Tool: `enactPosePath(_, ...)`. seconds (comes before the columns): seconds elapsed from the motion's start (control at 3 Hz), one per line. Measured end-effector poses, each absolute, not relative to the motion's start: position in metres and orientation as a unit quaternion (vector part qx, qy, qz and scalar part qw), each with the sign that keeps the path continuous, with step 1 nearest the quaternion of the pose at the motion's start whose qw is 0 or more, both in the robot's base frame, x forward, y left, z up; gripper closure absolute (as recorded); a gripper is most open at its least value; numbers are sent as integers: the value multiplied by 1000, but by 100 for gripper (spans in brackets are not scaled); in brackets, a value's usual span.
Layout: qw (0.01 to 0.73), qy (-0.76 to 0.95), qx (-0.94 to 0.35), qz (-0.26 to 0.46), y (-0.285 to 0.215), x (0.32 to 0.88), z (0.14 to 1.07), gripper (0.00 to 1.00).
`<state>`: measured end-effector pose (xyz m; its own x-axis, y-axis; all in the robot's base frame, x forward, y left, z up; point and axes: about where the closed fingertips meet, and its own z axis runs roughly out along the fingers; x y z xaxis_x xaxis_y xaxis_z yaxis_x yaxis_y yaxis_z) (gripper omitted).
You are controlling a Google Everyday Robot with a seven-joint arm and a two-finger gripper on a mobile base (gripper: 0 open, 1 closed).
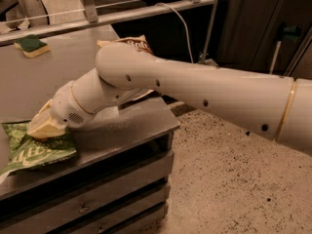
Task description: Pick green jalapeno chip bag
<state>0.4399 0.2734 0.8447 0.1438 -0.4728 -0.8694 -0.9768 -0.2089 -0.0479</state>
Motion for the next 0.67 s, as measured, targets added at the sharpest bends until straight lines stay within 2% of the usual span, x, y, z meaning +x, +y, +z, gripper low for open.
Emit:
enactPosePath(0.33,333,534,-679,379,273,440,845,100)
enactPosePath(0.67,361,511,-678,386,278,454,884,100)
